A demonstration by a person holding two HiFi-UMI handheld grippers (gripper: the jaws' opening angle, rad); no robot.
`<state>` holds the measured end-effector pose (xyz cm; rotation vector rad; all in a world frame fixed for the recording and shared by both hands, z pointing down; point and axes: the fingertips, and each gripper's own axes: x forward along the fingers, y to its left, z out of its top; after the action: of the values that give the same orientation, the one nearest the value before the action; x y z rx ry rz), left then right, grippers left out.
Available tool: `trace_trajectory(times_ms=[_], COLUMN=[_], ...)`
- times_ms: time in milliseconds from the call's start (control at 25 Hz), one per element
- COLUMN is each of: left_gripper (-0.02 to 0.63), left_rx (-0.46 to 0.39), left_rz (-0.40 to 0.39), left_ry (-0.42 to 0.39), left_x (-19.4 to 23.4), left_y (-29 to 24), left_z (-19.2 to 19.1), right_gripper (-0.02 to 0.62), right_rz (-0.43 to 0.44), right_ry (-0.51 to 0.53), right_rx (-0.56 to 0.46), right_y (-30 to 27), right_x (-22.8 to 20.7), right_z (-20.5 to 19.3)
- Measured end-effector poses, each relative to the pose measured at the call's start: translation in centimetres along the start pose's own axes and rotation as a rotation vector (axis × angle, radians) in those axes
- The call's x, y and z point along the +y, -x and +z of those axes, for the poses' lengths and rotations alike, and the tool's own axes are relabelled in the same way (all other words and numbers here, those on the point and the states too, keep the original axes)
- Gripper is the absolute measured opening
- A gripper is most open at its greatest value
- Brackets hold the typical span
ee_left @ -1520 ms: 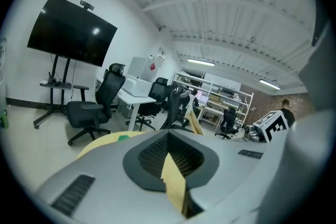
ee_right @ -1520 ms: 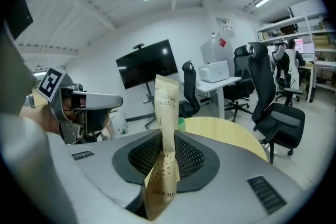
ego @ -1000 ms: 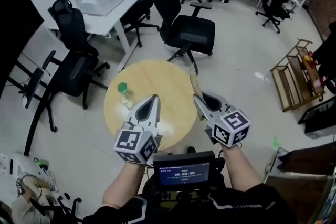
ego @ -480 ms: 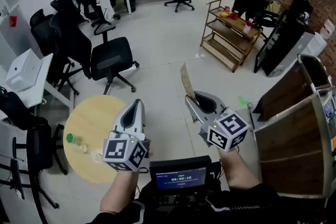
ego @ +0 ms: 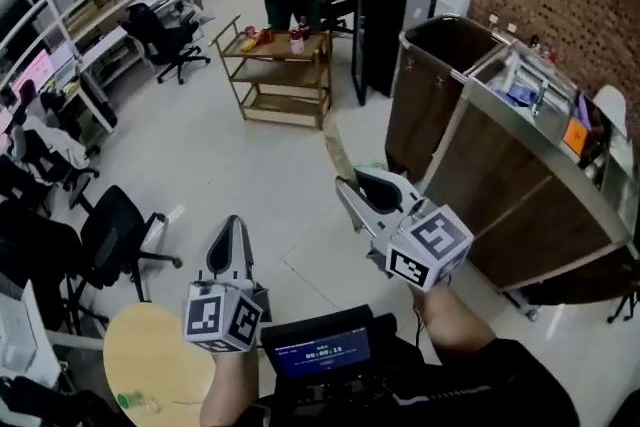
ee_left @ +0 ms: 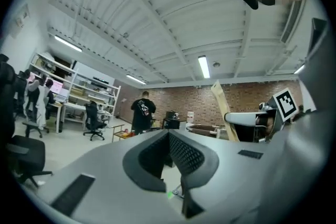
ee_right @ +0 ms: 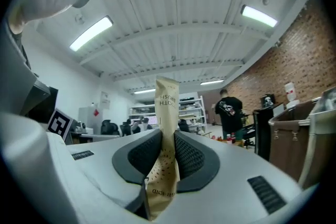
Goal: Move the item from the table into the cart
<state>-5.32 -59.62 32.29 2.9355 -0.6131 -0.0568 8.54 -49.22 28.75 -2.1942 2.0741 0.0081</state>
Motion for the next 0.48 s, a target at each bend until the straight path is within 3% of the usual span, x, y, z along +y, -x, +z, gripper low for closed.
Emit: trace_trajectory(times_ms=[240, 480], left_gripper=[0.006, 0.006], left_rx=[0.031, 0.041], left_rz=[-0.302, -0.622], left_ry=[0.022, 0.03], left_x=[-12.1, -22.1], left_y=[-13.4, -22.4], left_z=[-3.0, -3.8], right_gripper=[0.051, 0.052], right_rz=[-0.305, -0.612], right_ry=[0.015, 0.026], right_rx=[-0.03, -0.054], right_y=[8.8, 16.7], right_x=[-14.8, -22.9], right_z=[1.2, 3.2])
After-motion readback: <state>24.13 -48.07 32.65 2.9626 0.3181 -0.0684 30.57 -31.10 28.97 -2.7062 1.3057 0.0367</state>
